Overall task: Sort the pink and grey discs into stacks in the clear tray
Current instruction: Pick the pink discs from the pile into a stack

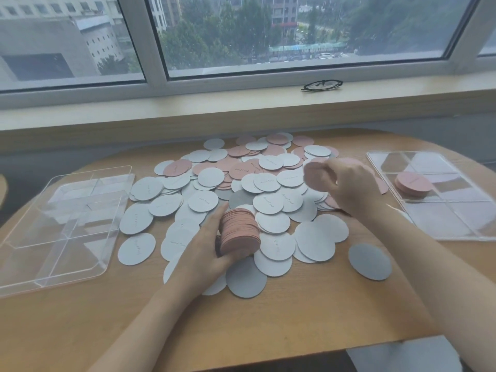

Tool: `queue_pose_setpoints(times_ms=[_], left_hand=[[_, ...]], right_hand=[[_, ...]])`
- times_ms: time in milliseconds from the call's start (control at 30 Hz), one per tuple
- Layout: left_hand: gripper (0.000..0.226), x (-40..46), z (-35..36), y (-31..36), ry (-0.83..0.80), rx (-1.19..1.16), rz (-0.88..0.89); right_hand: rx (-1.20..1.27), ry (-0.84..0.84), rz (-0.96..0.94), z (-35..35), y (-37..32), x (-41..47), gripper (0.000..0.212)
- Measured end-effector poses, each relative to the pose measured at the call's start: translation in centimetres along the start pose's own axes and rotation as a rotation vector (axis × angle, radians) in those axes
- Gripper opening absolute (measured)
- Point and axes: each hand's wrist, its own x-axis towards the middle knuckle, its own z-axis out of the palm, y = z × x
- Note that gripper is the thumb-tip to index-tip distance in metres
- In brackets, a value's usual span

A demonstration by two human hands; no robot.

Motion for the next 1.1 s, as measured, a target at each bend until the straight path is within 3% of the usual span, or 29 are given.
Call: queue_pose_setpoints(times_ms=[133, 267, 400, 567, 767, 833, 967, 1100], left_hand=[[0.097, 0.2, 0.0, -0.2, -0.003, -0.033, 0.008], [0.093, 0.3, -0.1, -0.4, -0.004, -0.040, 0.022], [0.102, 0.4, 0.0, -0.8, -0.021, -0.054, -0.015], [0.098, 0.5, 0.3, -1.2, -0.025, -0.067, -0.001], [0.105, 0.2, 0.1, -0.7, 0.036, -0.047, 0.003], [0.104, 0.1, 0.0, -0.5, 0.039, -0.054, -0.005], [0.099, 0.1, -0.1, -0.5, 0.031, -0.014, -0.001], [0.093, 0.0, -0.2, -0.4, 0.038, -0.059, 0.004]], right_hand=[[0.526, -0.084, 0.064, 0.0, -6.0, -1.9, 0.010], [0.790, -0.189, 0.090, 2.6, -9.7, -3.2, 0.007], [1.009, -0.257, 0.122, 4.0, -11.0, -4.4, 0.027], [0.882, -0.331, 0.012, 4.6, -11.1, -5.4, 0.023], [0.510, -0.417, -0.156, 5.0, -10.9, -6.0, 0.060], [0.444, -0.450, -0.181, 5.1, -10.9, -6.1, 0.064], [0.442, -0.424, -0.159, 4.9, -10.3, -5.7, 0.061], [0.268, -0.401, -0.172, 5.1, -8.9, -5.2, 0.034]])
